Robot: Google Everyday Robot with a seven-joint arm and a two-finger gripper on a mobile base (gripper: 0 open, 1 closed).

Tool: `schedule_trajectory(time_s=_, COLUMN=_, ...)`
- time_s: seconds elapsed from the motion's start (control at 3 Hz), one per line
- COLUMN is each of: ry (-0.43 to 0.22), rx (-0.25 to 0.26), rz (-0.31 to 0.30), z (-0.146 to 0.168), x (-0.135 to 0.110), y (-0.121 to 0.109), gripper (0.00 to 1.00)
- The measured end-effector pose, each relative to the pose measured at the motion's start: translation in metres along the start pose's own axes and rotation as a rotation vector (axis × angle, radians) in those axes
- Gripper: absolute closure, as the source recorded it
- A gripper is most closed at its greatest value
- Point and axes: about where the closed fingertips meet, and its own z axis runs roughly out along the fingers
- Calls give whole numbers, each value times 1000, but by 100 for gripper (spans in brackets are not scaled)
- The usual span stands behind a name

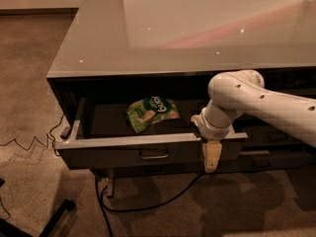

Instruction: Open top drawer

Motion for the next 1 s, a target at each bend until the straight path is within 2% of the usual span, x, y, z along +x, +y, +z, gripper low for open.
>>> schedule_trajectory(time_s=0.33, ry=-35, rx=6, rz=-74, z=-12, x=-10, y=13, gripper=0)
schedule_trajectory(time_s=1.0, ry=-26, rx=3, rz=-102, z=-8, x=-18, y=10, gripper=0)
